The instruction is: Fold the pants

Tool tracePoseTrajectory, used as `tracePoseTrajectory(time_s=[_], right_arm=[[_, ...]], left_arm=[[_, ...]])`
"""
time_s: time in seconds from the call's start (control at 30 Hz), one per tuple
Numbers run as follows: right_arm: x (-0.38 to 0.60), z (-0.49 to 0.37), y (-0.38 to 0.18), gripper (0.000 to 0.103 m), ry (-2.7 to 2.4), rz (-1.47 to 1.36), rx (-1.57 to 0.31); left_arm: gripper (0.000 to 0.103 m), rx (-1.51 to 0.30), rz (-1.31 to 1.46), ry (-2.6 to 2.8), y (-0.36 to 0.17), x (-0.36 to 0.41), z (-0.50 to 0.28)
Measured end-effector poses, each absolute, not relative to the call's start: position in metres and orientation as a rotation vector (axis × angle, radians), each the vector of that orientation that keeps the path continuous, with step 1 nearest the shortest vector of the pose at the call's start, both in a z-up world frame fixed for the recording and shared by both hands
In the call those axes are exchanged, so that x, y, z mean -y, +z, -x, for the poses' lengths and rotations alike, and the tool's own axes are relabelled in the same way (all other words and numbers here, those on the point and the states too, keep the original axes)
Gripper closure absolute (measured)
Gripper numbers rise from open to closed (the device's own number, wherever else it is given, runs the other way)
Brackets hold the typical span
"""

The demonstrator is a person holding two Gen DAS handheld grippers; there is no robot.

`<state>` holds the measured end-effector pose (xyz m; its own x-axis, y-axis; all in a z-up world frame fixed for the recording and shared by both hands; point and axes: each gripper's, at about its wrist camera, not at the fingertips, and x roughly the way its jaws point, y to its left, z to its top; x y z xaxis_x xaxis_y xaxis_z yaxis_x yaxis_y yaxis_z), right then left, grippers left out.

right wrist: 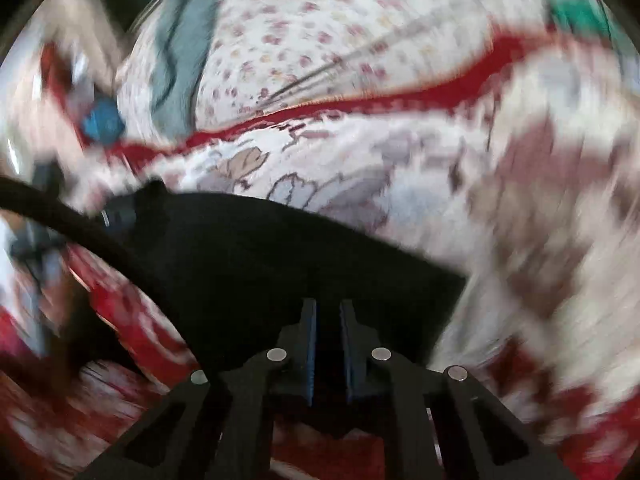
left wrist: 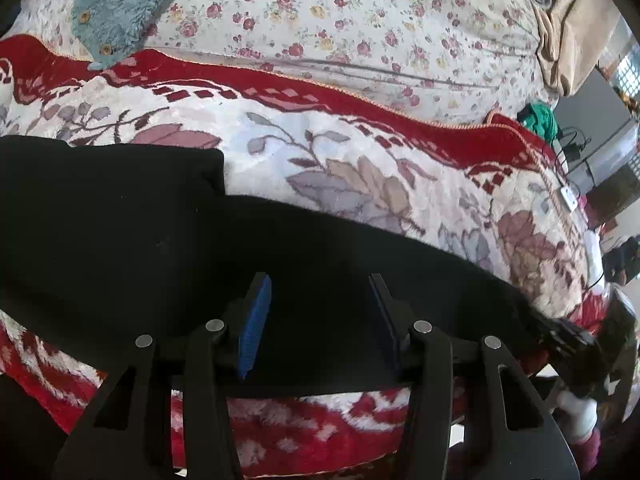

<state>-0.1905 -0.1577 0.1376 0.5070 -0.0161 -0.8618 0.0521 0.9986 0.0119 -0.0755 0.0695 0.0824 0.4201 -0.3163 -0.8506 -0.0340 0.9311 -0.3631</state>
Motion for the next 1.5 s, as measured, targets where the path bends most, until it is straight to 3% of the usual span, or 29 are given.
tracePoseTrajectory(time_s=[0.17, 0.27, 0.33, 0.43, 0.53, 0.6, 0.63, 0.97, 1.1, 1.5], right_arm=[[0.132, 0.199, 0.176, 0.094, -0.201, 0.313, -0.838], [0.139, 0.196, 0.158, 0.091, -0.259, 0.407, -0.903], [0.157, 0.201, 0.152, 0.091, -0.254, 0.272, -1.01], [0.188, 0.211, 0.162, 0.09, -0.245, -0.03, -0.992], [0.206, 0.215, 0.16, 0.077, -0.227, -0.268, -1.007], [0.209, 0.219, 0.15, 0.058, -0.176, -0.41, -1.021], [0.209, 0.22, 0.145, 0.056, -0.16, -0.441, -1.035], [0.207, 0.215, 0.1, 0.055, -0.206, -0.558, -1.081], [0.209, 0.215, 0.096, 0.052, -0.199, -0.586, -1.064], [0.207, 0.247, 0.094, 0.048, -0.172, -0.667, -1.028]], left_arm=[[0.055, -1.123, 0.36, -0.177, 0.084, -0.07, 0.076], [0.055, -1.129, 0.357, -0.183, 0.083, -0.07, 0.078], [0.055, -1.125, 0.358, -0.179, 0.082, -0.071, 0.079], [0.055, -1.127, 0.372, -0.178, 0.08, -0.072, 0.078], [0.055, -1.121, 0.368, -0.198, 0.08, -0.068, 0.081], [0.055, -1.121, 0.365, -0.225, 0.078, -0.066, 0.085], [0.055, -1.123, 0.373, -0.239, 0.077, -0.065, 0.086], [0.054, -1.152, 0.386, -0.299, 0.07, -0.052, 0.088], [0.047, -1.185, 0.355, -0.417, 0.07, -0.025, 0.072], [0.046, -1.267, 0.04, -0.86, 0.058, 0.156, 0.012]])
